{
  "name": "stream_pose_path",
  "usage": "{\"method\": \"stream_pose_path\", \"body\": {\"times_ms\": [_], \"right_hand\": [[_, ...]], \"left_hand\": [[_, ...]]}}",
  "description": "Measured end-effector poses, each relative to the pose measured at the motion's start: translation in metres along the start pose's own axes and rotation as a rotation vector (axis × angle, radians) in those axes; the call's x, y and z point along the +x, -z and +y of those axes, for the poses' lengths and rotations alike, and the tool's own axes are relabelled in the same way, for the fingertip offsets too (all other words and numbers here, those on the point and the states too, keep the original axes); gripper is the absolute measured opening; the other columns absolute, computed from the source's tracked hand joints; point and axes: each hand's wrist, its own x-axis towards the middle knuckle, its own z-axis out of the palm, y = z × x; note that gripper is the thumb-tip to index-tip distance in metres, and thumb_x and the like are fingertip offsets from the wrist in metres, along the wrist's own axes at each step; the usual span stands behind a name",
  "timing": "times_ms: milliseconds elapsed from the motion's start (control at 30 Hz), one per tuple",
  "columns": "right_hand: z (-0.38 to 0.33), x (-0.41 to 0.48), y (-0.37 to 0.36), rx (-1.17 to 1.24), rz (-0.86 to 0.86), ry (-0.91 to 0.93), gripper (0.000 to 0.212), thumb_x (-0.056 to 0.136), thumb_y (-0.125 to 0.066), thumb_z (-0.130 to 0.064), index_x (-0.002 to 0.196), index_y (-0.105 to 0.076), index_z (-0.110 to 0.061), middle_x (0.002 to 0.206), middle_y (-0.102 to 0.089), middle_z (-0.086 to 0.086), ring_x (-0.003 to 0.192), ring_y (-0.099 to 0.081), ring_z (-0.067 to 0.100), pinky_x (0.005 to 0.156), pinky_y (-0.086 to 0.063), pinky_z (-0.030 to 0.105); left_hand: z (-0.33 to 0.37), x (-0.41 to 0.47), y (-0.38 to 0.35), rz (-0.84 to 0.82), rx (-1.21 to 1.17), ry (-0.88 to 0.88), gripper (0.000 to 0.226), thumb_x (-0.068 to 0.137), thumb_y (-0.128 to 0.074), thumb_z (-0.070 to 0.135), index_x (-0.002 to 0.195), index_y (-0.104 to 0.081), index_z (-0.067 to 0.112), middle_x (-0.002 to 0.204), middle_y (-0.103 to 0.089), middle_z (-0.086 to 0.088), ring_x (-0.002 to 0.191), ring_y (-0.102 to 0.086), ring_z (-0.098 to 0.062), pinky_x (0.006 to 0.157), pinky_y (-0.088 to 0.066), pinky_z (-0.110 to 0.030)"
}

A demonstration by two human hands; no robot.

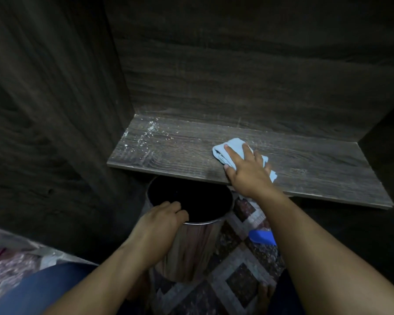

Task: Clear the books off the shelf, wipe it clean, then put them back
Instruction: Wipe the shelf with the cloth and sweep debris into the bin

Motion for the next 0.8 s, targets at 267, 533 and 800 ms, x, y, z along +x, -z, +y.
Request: {"method": "stream_pose_path", "body": {"times_ms": [267, 533, 800], "right_hand": [[-0.033, 0.007, -0.021, -0.073, 0.124, 0.031, 0.055, 0.1, -0.034, -0.046, 0.149, -0.011, -0.049, 0.161, -0.005, 0.002, 0.139, -0.012, 0.033, 0.11, -0.013, 0.051], [-0.072, 0.009, -0.035, -0.063, 0.136, 0.282, 0.06, 0.092, -0.044, -0.029, 0.147, -0.025, -0.048, 0.158, -0.022, -0.002, 0.123, -0.031, 0.03, 0.099, -0.022, 0.041], [-0.057, 0.033, -0.005, 0.016, 0.458, -0.023, 0.056, 0.092, -0.046, -0.028, 0.146, -0.035, -0.038, 0.154, -0.034, -0.002, 0.12, -0.036, 0.034, 0.096, -0.027, 0.04]], "left_hand": [[-0.021, 0.024, 0.001, -0.074, -0.16, 0.071, 0.009, 0.091, -0.054, 0.023, 0.095, -0.062, 0.023, 0.101, -0.054, 0.001, 0.1, -0.053, -0.017, 0.074, -0.036, -0.027], [-0.03, 0.023, -0.004, -0.025, -0.219, 0.098, 0.012, 0.089, -0.056, 0.033, 0.092, -0.06, 0.022, 0.099, -0.054, 0.002, 0.101, -0.053, -0.018, 0.072, -0.038, -0.027], [-0.046, 0.007, 0.001, 0.016, -0.348, 0.064, 0.062, 0.063, -0.018, 0.058, 0.088, -0.062, 0.022, 0.09, -0.053, 0.006, 0.089, -0.051, -0.012, 0.067, -0.029, -0.023]]}}
